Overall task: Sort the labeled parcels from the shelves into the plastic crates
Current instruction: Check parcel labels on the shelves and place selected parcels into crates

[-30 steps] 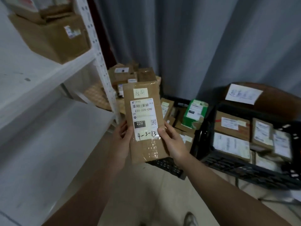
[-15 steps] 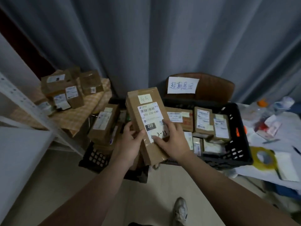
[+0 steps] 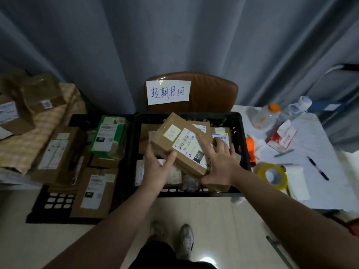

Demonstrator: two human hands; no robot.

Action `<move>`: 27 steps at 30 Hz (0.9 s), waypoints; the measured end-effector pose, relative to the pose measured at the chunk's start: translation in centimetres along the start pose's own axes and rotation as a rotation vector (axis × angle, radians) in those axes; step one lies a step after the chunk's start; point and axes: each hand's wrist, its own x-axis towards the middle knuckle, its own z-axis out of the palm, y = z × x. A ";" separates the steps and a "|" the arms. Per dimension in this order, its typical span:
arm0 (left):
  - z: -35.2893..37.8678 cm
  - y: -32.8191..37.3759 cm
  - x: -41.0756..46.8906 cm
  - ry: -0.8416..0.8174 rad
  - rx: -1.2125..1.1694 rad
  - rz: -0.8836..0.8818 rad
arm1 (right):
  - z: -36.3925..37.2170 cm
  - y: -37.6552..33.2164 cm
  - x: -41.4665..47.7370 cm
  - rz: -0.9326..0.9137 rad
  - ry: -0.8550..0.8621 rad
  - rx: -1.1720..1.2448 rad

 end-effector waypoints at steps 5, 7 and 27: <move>-0.1 -1.2 2.8 -0.265 0.099 -0.161 | 1.1 4.5 0.5 -0.043 -0.176 -0.222; 0.8 -2.1 3.2 -0.341 0.077 -0.218 | 1.5 5.5 0.9 -0.038 -0.259 -0.294; 7.3 -5.2 3.4 -0.122 0.296 -0.094 | 4.2 13.2 2.2 -0.251 -0.230 -0.285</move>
